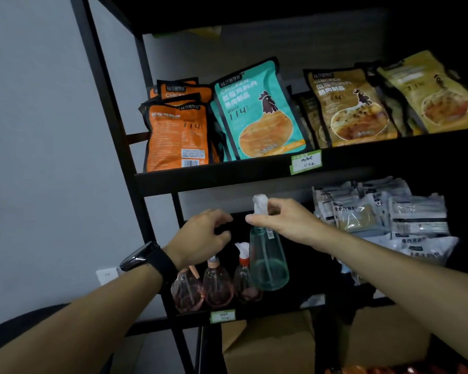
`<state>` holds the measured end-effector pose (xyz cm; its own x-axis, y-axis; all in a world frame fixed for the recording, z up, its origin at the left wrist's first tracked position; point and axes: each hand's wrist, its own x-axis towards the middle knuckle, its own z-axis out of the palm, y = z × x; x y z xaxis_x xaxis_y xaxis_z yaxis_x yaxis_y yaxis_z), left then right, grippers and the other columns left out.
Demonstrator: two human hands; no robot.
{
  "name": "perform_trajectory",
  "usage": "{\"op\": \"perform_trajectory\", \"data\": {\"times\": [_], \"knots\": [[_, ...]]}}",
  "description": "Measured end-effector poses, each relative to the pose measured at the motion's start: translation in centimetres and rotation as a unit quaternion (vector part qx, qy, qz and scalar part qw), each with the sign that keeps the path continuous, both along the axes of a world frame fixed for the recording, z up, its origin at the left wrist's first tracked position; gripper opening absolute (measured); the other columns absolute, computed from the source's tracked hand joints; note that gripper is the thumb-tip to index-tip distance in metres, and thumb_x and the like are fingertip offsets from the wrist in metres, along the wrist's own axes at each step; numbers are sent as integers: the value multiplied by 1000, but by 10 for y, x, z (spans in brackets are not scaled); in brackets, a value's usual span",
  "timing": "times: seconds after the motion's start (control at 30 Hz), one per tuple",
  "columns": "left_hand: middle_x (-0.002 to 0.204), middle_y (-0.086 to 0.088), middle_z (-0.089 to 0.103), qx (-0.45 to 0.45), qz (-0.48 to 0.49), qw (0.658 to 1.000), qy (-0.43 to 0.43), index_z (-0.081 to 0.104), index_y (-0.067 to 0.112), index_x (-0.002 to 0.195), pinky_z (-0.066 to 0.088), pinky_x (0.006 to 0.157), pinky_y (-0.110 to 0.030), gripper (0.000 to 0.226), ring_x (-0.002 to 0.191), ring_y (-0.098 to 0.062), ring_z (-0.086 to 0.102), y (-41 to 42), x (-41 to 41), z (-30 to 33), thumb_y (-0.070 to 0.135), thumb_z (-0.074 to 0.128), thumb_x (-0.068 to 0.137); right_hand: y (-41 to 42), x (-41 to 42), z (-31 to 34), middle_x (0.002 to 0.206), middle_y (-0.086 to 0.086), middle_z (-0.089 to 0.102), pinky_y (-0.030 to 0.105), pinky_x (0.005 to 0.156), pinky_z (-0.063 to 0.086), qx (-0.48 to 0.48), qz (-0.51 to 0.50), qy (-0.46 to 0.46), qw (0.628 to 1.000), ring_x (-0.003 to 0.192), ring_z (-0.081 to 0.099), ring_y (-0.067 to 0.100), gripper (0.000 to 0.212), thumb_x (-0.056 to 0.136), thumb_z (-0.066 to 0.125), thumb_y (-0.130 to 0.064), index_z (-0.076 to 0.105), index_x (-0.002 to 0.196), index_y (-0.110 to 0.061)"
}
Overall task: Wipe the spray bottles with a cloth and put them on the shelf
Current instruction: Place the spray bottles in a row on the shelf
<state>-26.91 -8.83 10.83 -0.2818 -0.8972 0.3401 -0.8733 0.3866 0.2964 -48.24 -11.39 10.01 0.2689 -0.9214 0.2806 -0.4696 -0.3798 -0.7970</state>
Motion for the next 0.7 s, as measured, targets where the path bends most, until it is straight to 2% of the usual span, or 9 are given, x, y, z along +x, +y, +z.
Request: {"op": "perform_trajectory", "data": {"times": [0.23, 0.33, 0.53, 0.63, 0.7], "knots": [[134, 2, 57, 24, -11, 1000, 5, 55, 20, 135, 38, 96, -16, 39, 123, -10, 53, -22, -12, -19, 22, 58, 97, -21, -20, -26, 104, -11, 67, 31, 89, 51, 17, -28, 6, 999, 97, 62, 5, 37, 78, 70, -58, 67, 98, -27], [133, 1, 58, 27, -11, 1000, 12, 56, 19, 135, 36, 94, -15, 38, 123, -10, 53, -34, -14, -27, 21, 58, 96, -34, -25, -40, 109, -11, 65, 32, 91, 50, 27, -31, 7, 999, 101, 61, 5, 43, 79, 69, -58, 66, 107, -26], [133, 2, 57, 35, -7, 999, 19, 56, 18, 135, 34, 91, -13, 37, 124, -9, 52, -57, -13, -47, 21, 57, 98, -56, -28, -73, 108, -12, 63, 18, 74, 44, 47, -52, -7, 998, 97, 58, 1, 43, 82, 69, -51, 61, 117, -27], [132, 2, 58, 38, -3, 999, 29, 57, 18, 133, 34, 92, -13, 36, 123, -10, 53, -69, -12, -57, 20, 57, 97, -72, -27, -95, 111, -10, 64, 27, 85, 49, 61, -62, -13, 996, 102, 61, 7, 45, 82, 70, -50, 61, 119, -25], [131, 2, 58, 40, -4, 999, 33, 58, 19, 132, 33, 92, -13, 35, 122, -9, 53, -75, -11, -65, 20, 57, 97, -82, -28, -109, 112, -10, 65, 28, 88, 49, 74, -71, -20, 995, 104, 61, 8, 48, 81, 70, -50, 61, 120, -24]]}}
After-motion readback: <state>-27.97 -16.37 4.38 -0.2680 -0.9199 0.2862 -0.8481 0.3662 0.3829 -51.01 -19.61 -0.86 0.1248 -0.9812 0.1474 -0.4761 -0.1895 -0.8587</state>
